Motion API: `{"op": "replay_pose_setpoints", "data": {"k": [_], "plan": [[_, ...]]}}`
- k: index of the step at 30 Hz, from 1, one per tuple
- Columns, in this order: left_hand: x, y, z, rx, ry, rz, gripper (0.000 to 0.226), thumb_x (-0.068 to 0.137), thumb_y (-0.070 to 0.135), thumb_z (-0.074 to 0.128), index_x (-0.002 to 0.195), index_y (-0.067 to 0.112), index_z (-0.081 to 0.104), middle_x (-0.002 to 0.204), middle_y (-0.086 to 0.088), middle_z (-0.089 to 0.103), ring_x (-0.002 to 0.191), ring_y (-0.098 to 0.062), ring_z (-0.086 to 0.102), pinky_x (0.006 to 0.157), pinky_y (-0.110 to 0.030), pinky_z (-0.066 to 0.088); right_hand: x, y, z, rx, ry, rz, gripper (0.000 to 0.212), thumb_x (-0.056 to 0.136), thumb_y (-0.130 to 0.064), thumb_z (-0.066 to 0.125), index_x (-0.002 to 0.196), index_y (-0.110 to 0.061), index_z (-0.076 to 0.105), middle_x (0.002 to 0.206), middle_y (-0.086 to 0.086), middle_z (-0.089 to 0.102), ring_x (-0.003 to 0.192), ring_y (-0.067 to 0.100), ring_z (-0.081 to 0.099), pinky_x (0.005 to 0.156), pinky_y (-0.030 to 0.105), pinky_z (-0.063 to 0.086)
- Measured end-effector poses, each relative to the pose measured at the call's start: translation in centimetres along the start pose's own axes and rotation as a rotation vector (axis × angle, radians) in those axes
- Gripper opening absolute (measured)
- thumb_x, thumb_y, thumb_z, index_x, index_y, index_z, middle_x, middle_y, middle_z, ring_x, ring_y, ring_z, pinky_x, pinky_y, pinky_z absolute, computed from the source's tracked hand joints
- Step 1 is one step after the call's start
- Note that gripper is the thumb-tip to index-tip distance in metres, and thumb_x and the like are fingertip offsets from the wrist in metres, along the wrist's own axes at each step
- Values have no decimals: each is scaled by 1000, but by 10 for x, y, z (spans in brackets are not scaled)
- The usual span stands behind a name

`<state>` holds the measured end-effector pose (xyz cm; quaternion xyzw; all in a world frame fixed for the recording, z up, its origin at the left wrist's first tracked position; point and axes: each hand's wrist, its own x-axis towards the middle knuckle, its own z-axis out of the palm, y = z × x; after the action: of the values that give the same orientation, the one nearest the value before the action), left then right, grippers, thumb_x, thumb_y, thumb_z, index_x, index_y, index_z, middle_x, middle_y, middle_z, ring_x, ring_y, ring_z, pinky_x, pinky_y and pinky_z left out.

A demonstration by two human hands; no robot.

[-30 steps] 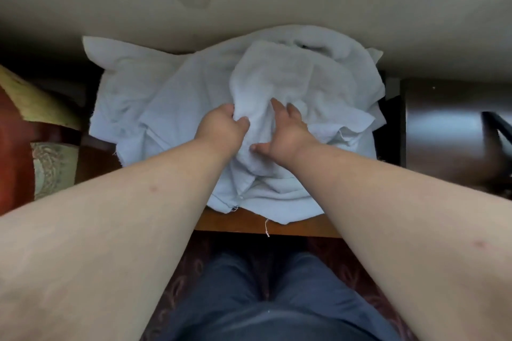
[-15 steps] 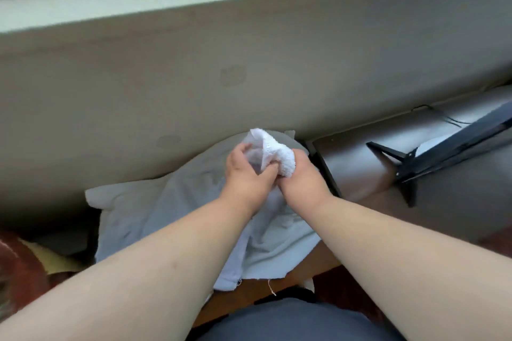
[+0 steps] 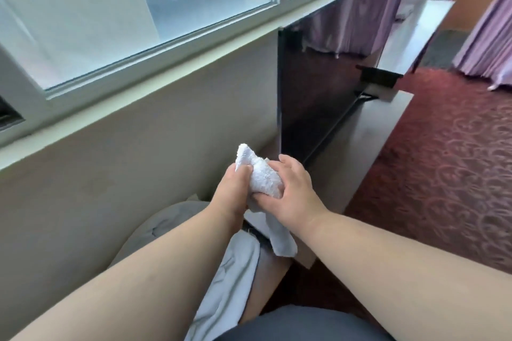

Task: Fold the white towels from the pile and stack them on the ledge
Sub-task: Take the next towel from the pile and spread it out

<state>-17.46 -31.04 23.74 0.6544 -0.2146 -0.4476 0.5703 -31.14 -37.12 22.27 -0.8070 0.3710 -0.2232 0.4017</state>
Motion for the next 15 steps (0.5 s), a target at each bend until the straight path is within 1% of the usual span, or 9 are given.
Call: {"op": "replay_pose_setpoints", "data": {"k": [2,4,6,7,8,10,11,13,15], "plan": [[1,1,52,32,-73,15,49,80,35,46,118,8,61,118,-28,64,111,-45,61,98,-63,47,-12,26,-40,51,54,22,80,70,-61,70,142,-46,39,156,-22,14,144,5,22,117,35,29],[0,1,107,60,-140,35,51,81,33,45,117,1,60,116,-32,62,109,-48,61,96,-64,47,-22,55,-84,79,80,29,80,72,-59,71,142,-50,35,156,-23,14,137,0,29,114,30,31],[-3,0,165,82,-175,53,49,80,38,45,107,1,61,100,-27,68,90,-39,68,81,-53,57,-32,82,-134,105,93,20,82,74,-56,71,143,-55,26,154,-24,16,133,-6,29,107,20,29],[-4,0,194,96,-188,60,48,79,41,45,102,3,62,92,-21,69,82,-32,68,72,-46,57,-36,96,-159,109,102,14,84,75,-56,70,144,-56,23,153,-25,17,133,-7,28,104,16,26],[-5,0,223,115,-201,72,47,81,43,45,102,6,64,90,-17,70,81,-28,69,71,-43,55,-40,110,-185,108,114,18,84,75,-55,69,144,-56,22,152,-25,19,133,-7,28,103,15,26],[-4,0,279,164,-251,115,44,85,40,42,103,10,68,96,-15,74,91,-27,71,80,-45,56,-48,136,-234,105,146,32,78,75,-54,68,142,-56,29,147,-25,27,129,-7,35,104,18,31],[-4,2,305,191,-295,148,43,86,38,41,101,11,70,96,-15,74,92,-27,71,81,-45,57,-52,147,-257,111,161,33,71,76,-51,68,138,-57,35,140,-26,34,125,-7,41,103,19,35],[-3,4,355,235,-382,208,41,86,37,39,92,11,71,91,-15,74,88,-28,71,77,-41,58,-59,170,-298,135,199,36,55,77,-39,69,123,-61,49,118,-28,44,111,-8,49,93,17,43],[-1,6,397,253,-430,247,39,86,36,39,85,12,70,85,-13,73,82,-28,71,71,-39,58,-64,189,-332,175,234,71,46,78,-33,69,112,-62,55,112,-28,48,106,-8,53,89,18,48]]}}
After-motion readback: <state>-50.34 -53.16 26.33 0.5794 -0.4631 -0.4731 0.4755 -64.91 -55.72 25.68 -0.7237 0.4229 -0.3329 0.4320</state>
